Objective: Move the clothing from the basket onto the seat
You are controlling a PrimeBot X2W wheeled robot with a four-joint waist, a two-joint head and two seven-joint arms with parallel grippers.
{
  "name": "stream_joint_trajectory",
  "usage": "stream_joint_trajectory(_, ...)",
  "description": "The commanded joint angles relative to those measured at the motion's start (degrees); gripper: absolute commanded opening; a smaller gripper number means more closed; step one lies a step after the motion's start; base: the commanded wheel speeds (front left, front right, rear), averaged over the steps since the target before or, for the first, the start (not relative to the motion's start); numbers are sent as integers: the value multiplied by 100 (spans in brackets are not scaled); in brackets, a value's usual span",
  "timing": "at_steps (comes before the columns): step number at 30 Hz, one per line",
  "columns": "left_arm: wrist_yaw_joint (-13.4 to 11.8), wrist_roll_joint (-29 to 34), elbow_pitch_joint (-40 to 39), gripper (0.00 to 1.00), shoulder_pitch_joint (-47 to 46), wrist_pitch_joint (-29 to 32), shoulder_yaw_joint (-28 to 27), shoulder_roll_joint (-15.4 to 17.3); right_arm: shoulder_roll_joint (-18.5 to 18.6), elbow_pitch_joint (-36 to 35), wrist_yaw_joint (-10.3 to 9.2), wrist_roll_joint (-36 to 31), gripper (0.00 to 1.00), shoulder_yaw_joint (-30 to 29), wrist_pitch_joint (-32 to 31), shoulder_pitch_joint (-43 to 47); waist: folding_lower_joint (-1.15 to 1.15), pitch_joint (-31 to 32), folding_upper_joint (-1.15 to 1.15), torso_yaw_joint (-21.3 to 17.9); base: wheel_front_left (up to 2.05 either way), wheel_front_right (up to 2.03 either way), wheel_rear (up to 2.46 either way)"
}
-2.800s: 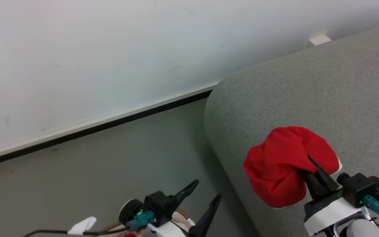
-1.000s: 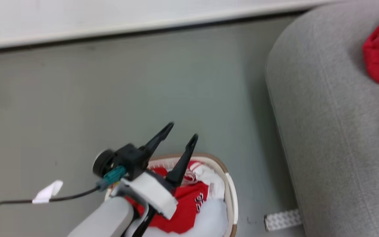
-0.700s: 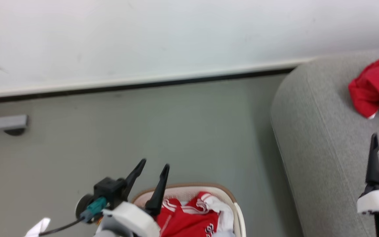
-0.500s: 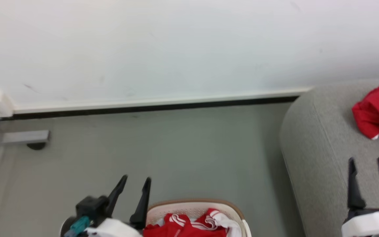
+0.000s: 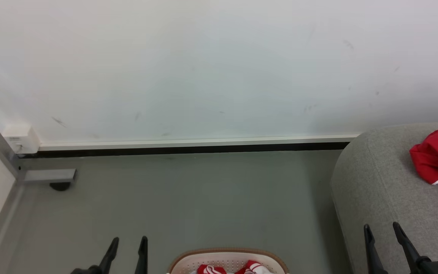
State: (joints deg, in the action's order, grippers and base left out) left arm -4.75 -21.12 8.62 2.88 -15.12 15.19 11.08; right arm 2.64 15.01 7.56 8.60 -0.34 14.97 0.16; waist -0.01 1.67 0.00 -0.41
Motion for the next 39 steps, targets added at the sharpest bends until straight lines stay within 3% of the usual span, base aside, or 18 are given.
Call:
stream_joint_trajectory(1, 67, 142, 2, 100, 84, -4, -96, -50, 27, 4, -14, 54, 100, 22, 13, 67, 1, 1, 0, 6, 0, 0, 0)
stream_joint_trajectory(10, 521, 560, 129, 100, 9, -4, -516, -358, 27, 33, -14, 93, 100, 108, 14, 1, 1, -40, 0, -8, 0, 0, 0)
stream_joint_trajectory(23, 916, 909, 179, 100, -184, -5, -885, -631, 26, -5, -14, 121, 100, 168, 14, -131, 1, -186, 0, -234, 0, 0, 0)
stream_joint_trajectory(29, 1035, 1171, 344, 100, -501, -4, -601, -699, 25, -167, -14, 138, 100, 120, 14, -370, 1, -575, 0, -471, 0, 0, 0)
stream_joint_trajectory(39, 1174, 1634, 1911, 100, -1728, 372, 346, -704, 21, -562, -14, 378, 100, 51, 14, -1059, 1, -1862, 0, -1030, 0, 0, 0)
